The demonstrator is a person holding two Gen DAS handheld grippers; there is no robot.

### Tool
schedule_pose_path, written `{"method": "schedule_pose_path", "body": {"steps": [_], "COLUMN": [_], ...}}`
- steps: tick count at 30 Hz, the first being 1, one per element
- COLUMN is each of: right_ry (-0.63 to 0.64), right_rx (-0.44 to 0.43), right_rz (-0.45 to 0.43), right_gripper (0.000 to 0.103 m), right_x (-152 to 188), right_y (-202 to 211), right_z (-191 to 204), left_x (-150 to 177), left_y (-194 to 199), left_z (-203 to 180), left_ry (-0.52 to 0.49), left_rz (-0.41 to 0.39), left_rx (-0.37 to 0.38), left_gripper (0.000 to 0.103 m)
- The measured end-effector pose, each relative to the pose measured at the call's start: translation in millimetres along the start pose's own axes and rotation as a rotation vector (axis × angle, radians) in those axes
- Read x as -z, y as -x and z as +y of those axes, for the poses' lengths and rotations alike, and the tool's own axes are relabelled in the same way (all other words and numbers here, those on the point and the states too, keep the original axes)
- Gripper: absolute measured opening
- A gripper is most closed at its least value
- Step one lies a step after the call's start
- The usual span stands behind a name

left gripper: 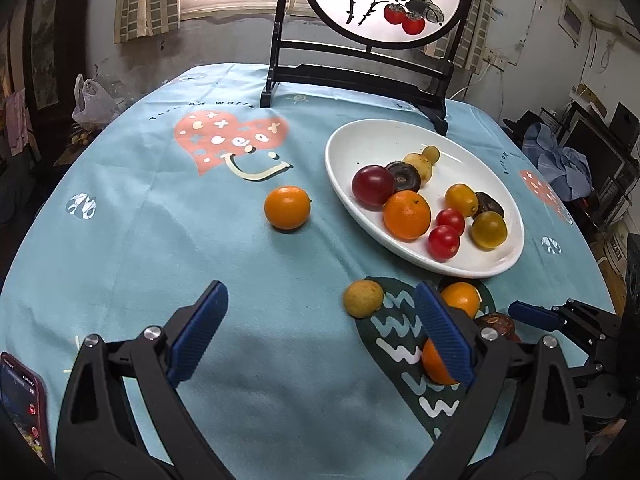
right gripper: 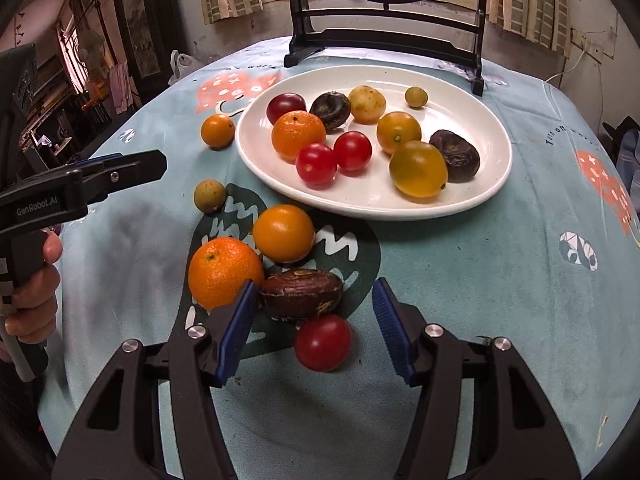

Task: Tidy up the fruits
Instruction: 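Grasp the brown date-like fruit with the right tool while the left tool grasps the mandarin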

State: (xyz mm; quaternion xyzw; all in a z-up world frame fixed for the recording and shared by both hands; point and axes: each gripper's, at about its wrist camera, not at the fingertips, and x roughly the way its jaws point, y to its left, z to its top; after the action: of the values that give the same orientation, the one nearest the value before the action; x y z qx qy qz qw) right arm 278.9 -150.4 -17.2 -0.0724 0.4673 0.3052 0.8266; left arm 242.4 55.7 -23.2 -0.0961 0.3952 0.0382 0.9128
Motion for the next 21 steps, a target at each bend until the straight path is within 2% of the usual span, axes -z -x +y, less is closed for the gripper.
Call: {"method": "schedule_pose_path", "body": {"steps": [7,11,14,21], "right_ry": [0.030,0.019,0.088,0.074], "right_rx": [-0.006,-0.026,0.036,0.034], "right_rz": [-0.019,0.029,0.004,0.000], "right_gripper": [0.053,0.049,0.045,0.045], "right_x": [0,2,5,3], "right_y": [-3,-15,-17,-18], "right_z": [5,4,17,15], "left_x": [1,1,1,2], "left_y": [-1,-1,-2,-2], "left_z": [-3,-3,-3,-2], "left_ry": [-0.011,-0.018,-0.019,-0.020], "left_rz": [0.003,-0.001,0.002,0.003], "left_rx": [-0.005,-0.015,-0.017,-0.022], "left_gripper": [0.096,0.096,0.096,0.096]}}
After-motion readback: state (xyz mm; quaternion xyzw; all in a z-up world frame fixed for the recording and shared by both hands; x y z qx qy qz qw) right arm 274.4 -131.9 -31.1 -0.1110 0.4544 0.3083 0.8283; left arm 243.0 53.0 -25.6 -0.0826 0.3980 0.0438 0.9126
